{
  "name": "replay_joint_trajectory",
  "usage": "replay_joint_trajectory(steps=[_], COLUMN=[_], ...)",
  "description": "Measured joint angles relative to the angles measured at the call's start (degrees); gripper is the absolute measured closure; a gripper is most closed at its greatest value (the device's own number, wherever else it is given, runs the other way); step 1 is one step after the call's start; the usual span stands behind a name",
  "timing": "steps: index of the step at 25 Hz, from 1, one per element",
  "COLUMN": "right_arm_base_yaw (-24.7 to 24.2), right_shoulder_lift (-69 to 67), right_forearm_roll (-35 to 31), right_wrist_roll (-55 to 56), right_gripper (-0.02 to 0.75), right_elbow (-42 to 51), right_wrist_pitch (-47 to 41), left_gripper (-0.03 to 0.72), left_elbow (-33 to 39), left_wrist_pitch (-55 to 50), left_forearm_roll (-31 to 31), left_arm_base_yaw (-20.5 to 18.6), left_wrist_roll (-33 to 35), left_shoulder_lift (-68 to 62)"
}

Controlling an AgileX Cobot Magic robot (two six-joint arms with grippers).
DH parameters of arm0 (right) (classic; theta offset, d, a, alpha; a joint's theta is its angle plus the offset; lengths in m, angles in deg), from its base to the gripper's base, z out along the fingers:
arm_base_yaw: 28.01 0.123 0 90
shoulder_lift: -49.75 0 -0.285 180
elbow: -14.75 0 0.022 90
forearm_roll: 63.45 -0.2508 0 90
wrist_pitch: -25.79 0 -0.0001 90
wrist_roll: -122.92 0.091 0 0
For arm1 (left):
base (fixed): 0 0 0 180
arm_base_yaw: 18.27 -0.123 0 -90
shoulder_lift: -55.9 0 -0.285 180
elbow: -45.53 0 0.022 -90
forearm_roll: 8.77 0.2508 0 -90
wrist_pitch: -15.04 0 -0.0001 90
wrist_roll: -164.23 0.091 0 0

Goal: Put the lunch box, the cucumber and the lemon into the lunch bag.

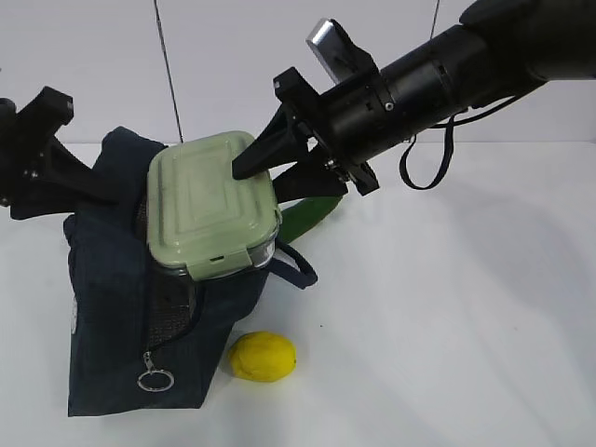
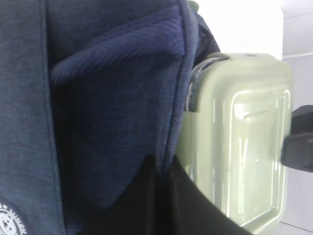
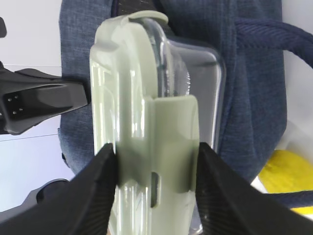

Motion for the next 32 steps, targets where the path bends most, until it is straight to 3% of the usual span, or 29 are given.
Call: replay_joint_trajectory(steps=[12, 32], right_arm_base_yaw=[0.33, 6.84], right_shoulder_lift=[0.00, -0.20], right_forearm_roll=[1.61, 5.46], right_wrist_roll=[0.10, -0.97], right_gripper=[0.370, 0.370], right_elbow=[0.00, 0.00], right_wrist_pitch=[1.39, 6.63], left_gripper=[0.694, 0.694], left_elbow=[0.00, 0.00], left_wrist_pitch=[-1.83, -4.68], left_forearm_roll=[-2.21, -6.72], left_arm_base_yaw=[0.00, 0.00], left_wrist_roll=[0.84, 2.43], left_shoulder_lift=[0.00, 0.00])
